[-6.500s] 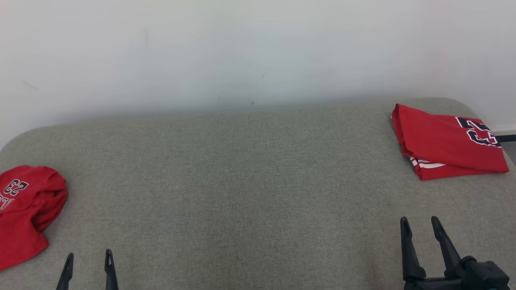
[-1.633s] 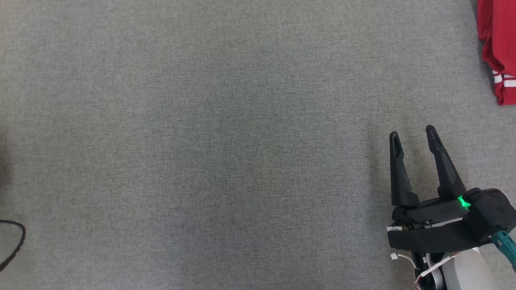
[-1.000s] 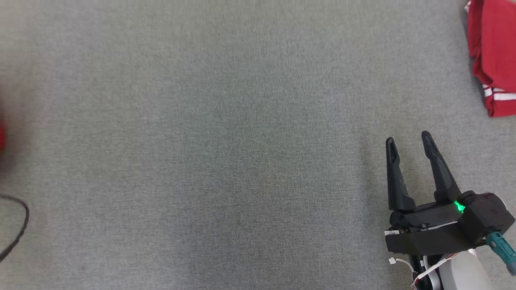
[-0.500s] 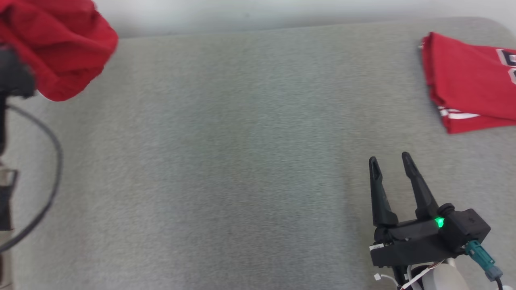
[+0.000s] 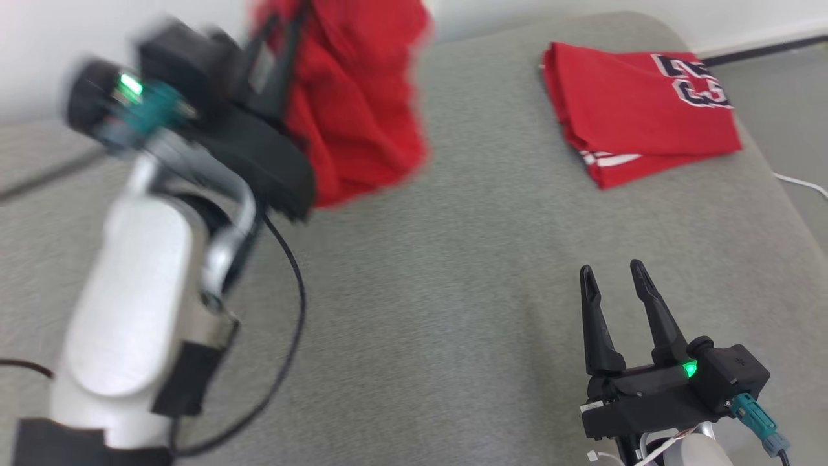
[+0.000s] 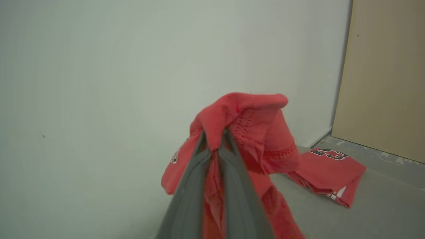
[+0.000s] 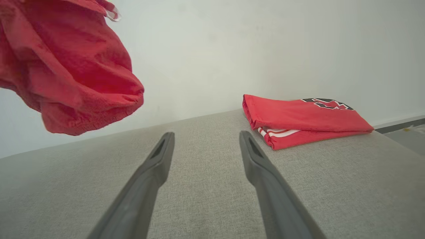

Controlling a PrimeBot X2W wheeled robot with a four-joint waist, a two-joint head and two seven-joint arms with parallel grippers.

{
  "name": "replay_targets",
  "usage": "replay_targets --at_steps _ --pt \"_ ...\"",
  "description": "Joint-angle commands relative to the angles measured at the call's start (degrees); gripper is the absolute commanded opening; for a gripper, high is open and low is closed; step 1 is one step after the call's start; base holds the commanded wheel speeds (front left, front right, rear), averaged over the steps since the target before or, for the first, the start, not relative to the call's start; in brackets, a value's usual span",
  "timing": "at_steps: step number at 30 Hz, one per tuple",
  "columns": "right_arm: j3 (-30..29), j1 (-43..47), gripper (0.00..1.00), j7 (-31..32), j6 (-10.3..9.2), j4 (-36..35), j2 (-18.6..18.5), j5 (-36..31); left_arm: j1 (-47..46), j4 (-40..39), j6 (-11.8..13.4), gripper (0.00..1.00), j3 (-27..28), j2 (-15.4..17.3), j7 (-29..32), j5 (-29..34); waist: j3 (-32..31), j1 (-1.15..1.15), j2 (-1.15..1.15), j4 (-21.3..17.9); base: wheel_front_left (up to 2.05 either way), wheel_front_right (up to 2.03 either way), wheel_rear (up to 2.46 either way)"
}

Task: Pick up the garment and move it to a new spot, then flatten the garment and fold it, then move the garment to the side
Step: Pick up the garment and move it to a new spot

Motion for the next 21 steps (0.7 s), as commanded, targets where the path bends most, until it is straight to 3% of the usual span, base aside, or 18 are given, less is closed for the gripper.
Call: replay_targets --at_steps 1,9,15,16,17,21 --pt "0.1 0.1 1.00 0.0 -0.15 0.0 0.4 0.6 1.5 0.8 -0.2 0.00 -0.8 -0.1 -0.3 0.5 0.3 0.01 0.00 -2.5 0.00 0.00 0.00" --pt "0.3 -0.1 1.00 0.0 -0.15 0.3 0.8 0.6 11.5 10.5 2.2 0.00 -4.2 -1.2 -4.8 1.9 0.6 0.01 0.00 -4.6 0.00 0.00 0.00" --pt "-0.3 0.6 1.00 0.0 -0.15 0.9 0.9 0.6 17.8 19.4 3.5 0.00 -5.3 -2.6 -8.9 1.5 0.0 0.01 0.00 -3.5 0.00 0.00 0.00" --pt "-0.5 0.7 1.00 0.0 -0.15 1.0 0.9 0.6 18.4 20.5 3.3 0.05 -5.8 -3.2 -9.5 1.3 -0.3 0.01 0.00 -3.0 0.00 0.00 0.00" --pt "-0.4 0.8 1.00 0.0 -0.15 1.1 0.9 0.5 18.8 21.3 3.2 1.00 -6.1 -3.7 -10.2 1.1 -0.4 0.01 0.00 -2.6 0.00 0.00 0.00" --pt "-0.5 1.2 1.00 0.0 -0.15 1.2 0.5 0.5 18.1 22.1 2.7 1.00 -7.1 -5.0 -14.2 0.9 -1.9 0.01 0.00 -0.2 0.00 0.00 0.00"
